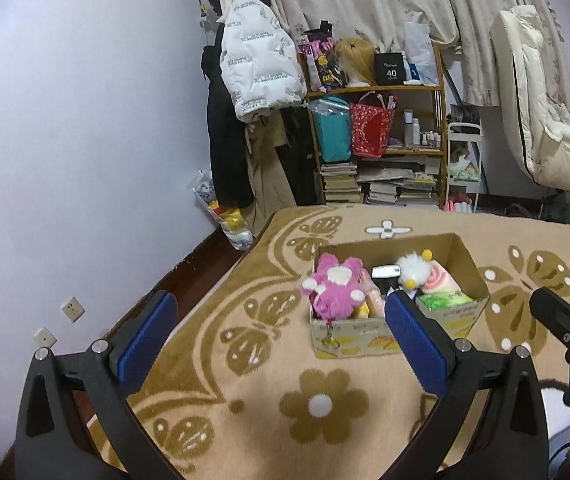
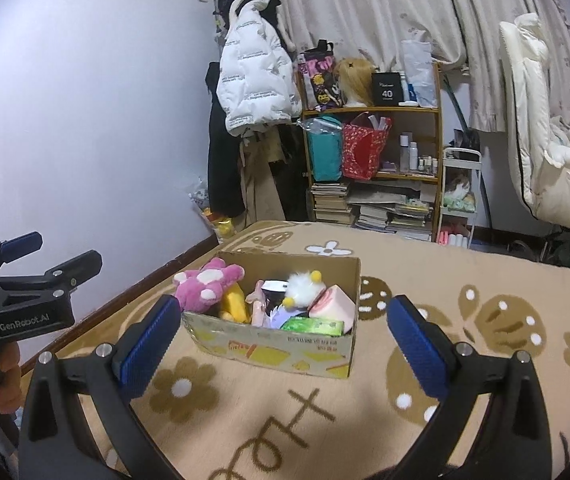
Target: Organize soft objects
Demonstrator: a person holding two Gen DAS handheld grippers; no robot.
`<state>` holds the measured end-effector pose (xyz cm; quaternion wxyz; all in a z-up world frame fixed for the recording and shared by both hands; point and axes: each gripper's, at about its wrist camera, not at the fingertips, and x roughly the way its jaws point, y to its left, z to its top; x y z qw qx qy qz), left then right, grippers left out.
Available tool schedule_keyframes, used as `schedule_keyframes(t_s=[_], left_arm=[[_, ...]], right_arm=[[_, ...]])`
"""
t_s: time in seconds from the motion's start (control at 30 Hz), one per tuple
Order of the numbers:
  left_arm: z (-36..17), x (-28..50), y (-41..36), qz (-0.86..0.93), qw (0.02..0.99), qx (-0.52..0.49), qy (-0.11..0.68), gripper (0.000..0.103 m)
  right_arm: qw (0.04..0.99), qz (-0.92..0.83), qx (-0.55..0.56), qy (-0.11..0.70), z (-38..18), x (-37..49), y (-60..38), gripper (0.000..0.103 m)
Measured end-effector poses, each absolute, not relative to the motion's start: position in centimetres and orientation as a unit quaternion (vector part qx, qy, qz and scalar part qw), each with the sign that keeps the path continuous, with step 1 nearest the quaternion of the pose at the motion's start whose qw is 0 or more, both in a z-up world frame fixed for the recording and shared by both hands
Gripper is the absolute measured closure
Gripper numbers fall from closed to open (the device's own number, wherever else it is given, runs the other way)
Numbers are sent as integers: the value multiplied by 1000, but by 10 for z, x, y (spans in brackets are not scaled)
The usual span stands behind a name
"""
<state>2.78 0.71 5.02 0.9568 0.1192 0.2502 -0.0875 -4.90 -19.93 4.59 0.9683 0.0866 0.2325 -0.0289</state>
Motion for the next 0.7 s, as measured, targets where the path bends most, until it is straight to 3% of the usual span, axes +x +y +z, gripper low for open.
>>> schedule_keyframes(t_s=[0.7], left_arm=[[11, 40, 15, -83, 944, 127, 294, 1]], right_arm=[[955, -52, 104, 274, 8, -55, -215, 0]])
